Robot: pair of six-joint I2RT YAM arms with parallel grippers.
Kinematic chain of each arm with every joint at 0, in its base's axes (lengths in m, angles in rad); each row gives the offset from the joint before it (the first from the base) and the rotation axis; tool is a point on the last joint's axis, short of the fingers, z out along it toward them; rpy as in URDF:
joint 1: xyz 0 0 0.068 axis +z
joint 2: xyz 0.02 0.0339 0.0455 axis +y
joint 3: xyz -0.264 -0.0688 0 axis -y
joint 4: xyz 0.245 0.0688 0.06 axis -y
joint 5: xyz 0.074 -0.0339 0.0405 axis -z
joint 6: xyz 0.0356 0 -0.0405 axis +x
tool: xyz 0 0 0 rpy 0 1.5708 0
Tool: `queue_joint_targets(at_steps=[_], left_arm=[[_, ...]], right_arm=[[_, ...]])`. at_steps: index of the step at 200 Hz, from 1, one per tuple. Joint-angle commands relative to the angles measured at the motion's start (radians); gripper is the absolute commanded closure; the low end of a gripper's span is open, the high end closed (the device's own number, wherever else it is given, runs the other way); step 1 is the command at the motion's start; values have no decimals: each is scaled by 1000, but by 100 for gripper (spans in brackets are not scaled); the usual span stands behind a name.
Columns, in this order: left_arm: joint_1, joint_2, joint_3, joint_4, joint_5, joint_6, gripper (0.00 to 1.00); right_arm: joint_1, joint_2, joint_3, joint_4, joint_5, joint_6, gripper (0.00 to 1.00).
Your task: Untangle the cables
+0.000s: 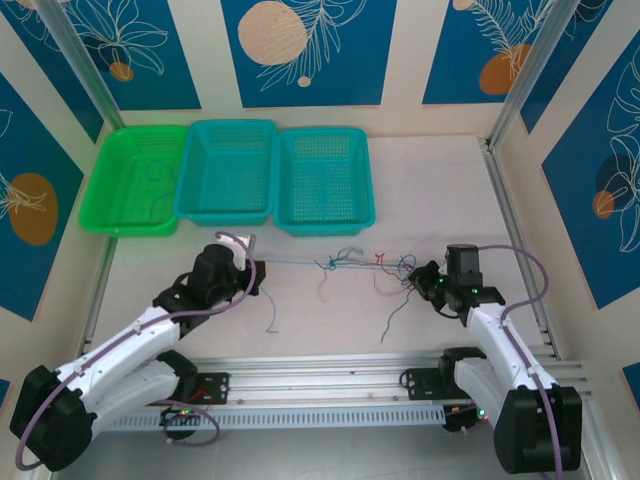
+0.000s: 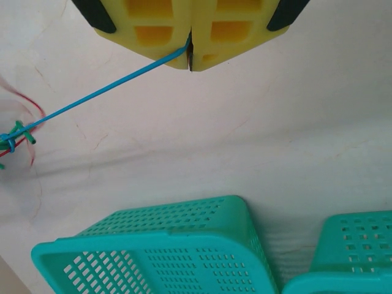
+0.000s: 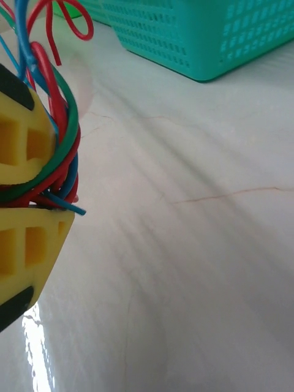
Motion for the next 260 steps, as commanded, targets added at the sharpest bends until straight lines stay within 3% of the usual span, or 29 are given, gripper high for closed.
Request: queue_joint_targets(at_steps=[1,11,33,49,62,79,100,124,140,170,190,201,231,260], left_arm=[[101,-17,42,-109,-285,-47,100],[102,-14,41,-64,-210,-20,100],[98,30,-2,154,78,36,100],[88,94,-14,251,153,38,100],[76,143,4,250,156,68,100],[59,183,19,238,163,110,100],[39,210,22,239,183,148,100],[16,218,21,231,183,182,100],[-1,212,13,241,197,198,100],[-35,213,12,198,190,232,100],[-96,212,0,164,181,252,100],[-153,215,-16,170,195,270,100],[-271,240,-90,230,229,293,100],[-290,258,-138,255,189,277,100]], right_arm=[[-118,-32,-24,-80,307,43,88],[-118,-45,-38,-2,210,-28,86],[-40,-30,-88,189,-38,-122,59],[121,19,-86,198,41,-104,41],[214,43,-46,142,120,-136,33],[243,28,23,49,161,-159,29],[250,-25,88,27,85,-201,21],[294,-14,150,98,-72,-239,19],[387,65,211,125,-91,-207,24],[651,271,357,61,213,-28,33],[766,402,414,72,378,8,39],[786,464,431,99,389,19,37],[758,606,478,154,307,48,23],[755,723,576,95,308,102,26]])
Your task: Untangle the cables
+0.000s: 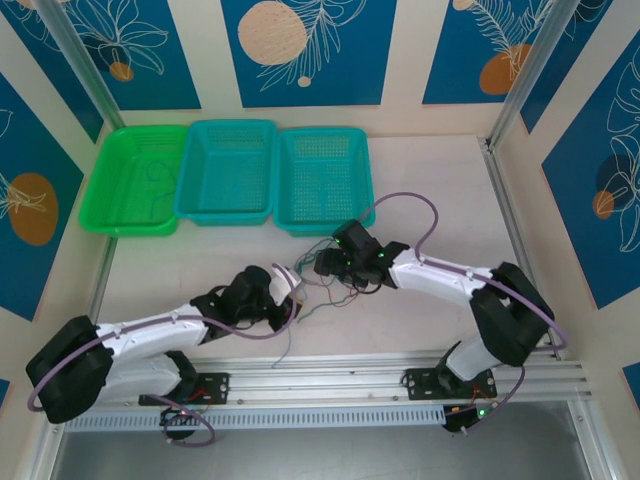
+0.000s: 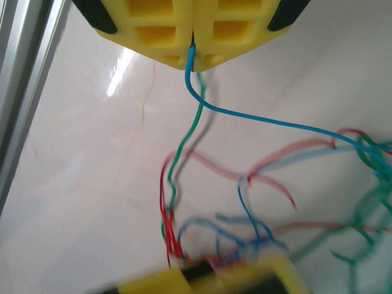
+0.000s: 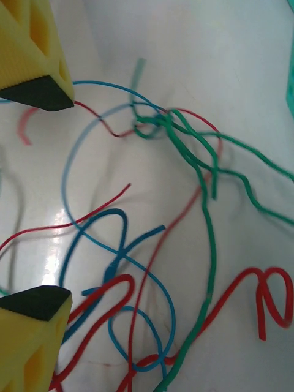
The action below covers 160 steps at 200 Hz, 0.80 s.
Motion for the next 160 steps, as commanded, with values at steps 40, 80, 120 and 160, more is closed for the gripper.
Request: queue_joint_targets(at_steps=[40,80,120,160], left_arm=[[-12,30,-78,113,20,5,100],[-14,-3,-95,118,37,10,100],[-14,-104,-111,82,33,37,100],[-14,-233,-141,44,8,59,100]], right_arm=[[58,152,174,3,87,95,47],[93,327,354,-166,188,163,48],[94,428,404,-152,181,190,38],[91,494,435,-230,231,240,57]])
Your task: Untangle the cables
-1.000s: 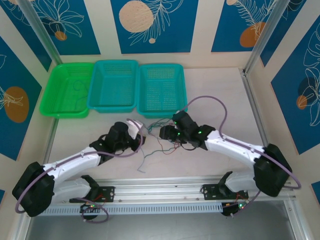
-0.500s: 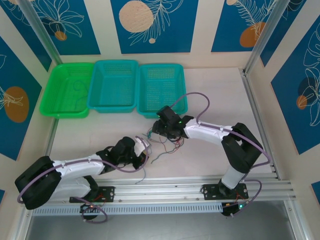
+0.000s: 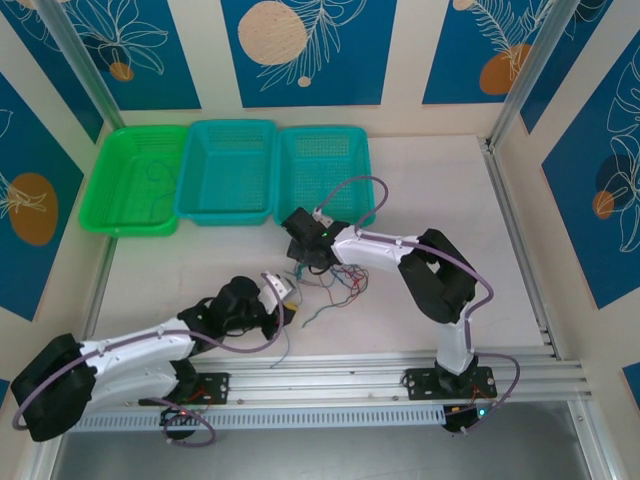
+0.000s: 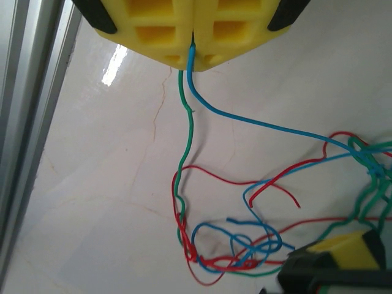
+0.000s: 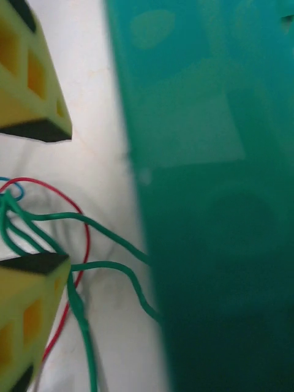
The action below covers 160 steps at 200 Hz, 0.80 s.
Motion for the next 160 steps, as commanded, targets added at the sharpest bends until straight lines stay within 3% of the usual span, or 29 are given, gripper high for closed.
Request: queue_joint_targets(at_steps=[1,19,52,75,114,139,160], left_arm=[[-8,-72,-24,-35,-9,33,100],[-8,-147,-39,-56,-33,34,100],[-7,-255,-81,-59,-92,34,100],[-7,-266,-89,-68,-118,27,100],[-7,-237,-98,-42,-114,14,100],[-7,-239,-96,-54,-113,14,100],[-7,-247,-99,-54,-113,14,100]], right_arm=[[-5,63,-11,-126,13,85,57],[-3,49,-52,-98,6,97,58],[42,-24,-91,-5,30,-18,57],[83,-96,-118,52,109,-113,55],[57,-139,-109,74,67,-193,47],[67,-175,-101,10,59,-160,46],[93,-181,-88,-89,46,-39,43]])
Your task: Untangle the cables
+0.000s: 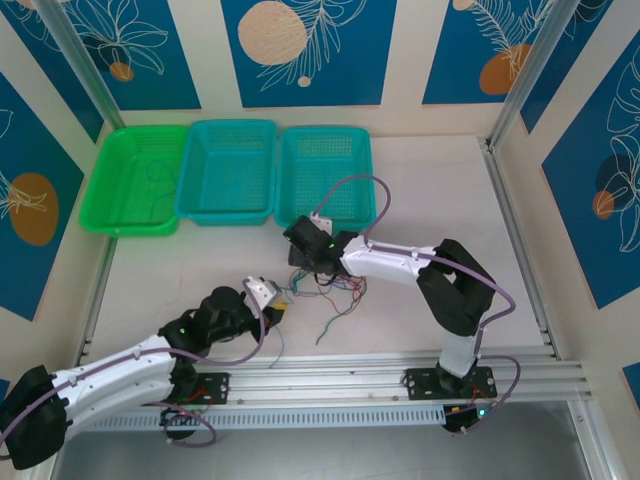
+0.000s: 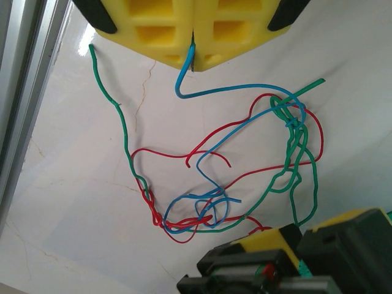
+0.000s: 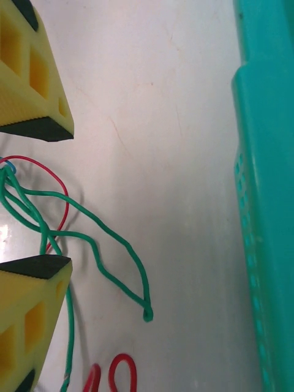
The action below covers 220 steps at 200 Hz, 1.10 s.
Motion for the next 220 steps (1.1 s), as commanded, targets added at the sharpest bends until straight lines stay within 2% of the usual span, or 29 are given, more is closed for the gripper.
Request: queue_joint_targets(at_steps=[1,44,61,111,125,160,178,220], left_arm=[[-5,-13,-13,-4,-14,7,100],[-5,-16,-13,-5,-24,8,100],[-5,-20,-16,-10,-25,3,100],[-5,-37,-24,-7,-29,3,100],[-5,-42,-24,-10,-35,2,100],[-5,-56,-27,-19,-44,1,100],[-5,-71,-24,-30,-102,-13,100],[4,-189,23,-191,-383,-105,100]], right_arm=[[32,-31,31,-115,-15,98,43],[82,115,170,-322,34,242,43],[83,158,183,-310,55,244,42],[59,271,251,-307,16,221,43],[59,295,264,-318,8,240,51],[57,250,205,-305,16,289,85],[55,171,141,-288,27,299,90],[37,-146,-92,-296,118,353,96]])
